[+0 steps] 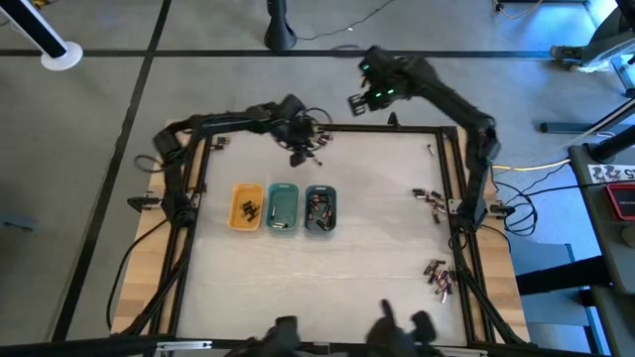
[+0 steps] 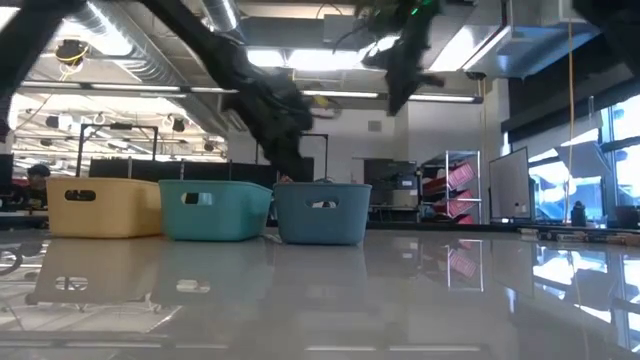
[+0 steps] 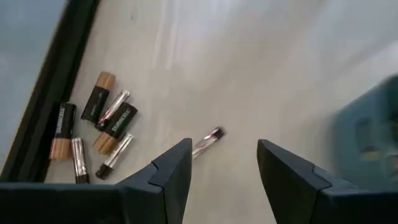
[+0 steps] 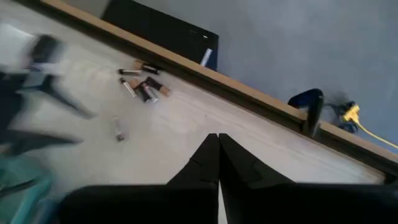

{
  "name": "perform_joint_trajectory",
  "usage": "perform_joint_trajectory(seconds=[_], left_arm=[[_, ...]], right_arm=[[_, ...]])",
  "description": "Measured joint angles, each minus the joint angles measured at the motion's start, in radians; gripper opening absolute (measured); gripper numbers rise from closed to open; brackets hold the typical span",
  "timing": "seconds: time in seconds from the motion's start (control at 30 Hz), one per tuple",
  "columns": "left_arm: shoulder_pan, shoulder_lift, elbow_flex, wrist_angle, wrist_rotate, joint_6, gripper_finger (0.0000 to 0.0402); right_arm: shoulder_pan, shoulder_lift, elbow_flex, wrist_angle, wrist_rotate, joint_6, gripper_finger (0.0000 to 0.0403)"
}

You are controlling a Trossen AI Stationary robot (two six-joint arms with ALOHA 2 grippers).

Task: Sort batteries
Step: Put the silver battery into the green bin

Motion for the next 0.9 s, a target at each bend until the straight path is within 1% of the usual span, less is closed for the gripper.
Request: perform_joint_trajectory(seconds=[0.07,0.17,0.23,0.4,0.53,0.63,0.8,0.9], left_arm=[[-0.011,0.07,0.069,-0.065,-0.072,0.051,0.017],[-0.022,0.138,0.118,-0.121,-0.162,0.199,0.017],[-0.026,0.16,0.133,-0.126,-0.178,0.275,0.017],[-0.041,0.172,0.134,-0.116,-0.179,0.39,0.017],[-0.059,0.171,0.134,-0.082,-0.178,0.425,0.017],[-0.072,0.186,0.138,-0.056,-0.179,0.431,0.017],[-0.093,0.239,0.169,-0.122,-0.195,0.409,0.017],[-0.096,0.246,0.198,-0.146,-0.209,0.378,0.017]], right_arm=[[-0.017,-0.043,0.0,-0.024,0.013,-0.022,0.0],[-0.04,-0.099,-0.019,-0.036,0.024,-0.057,0.0],[-0.053,-0.137,-0.04,-0.038,0.024,-0.077,0.0],[-0.076,-0.206,-0.126,-0.024,0.025,-0.131,0.0],[-0.106,-0.24,-0.217,0.006,0.003,-0.165,0.0],[-0.132,-0.254,-0.294,0.049,-0.047,-0.193,0.0],[-0.163,-0.284,-0.401,0.124,-0.151,-0.213,0.0],[-0.164,-0.286,-0.422,0.141,-0.179,-0.213,0.0]])
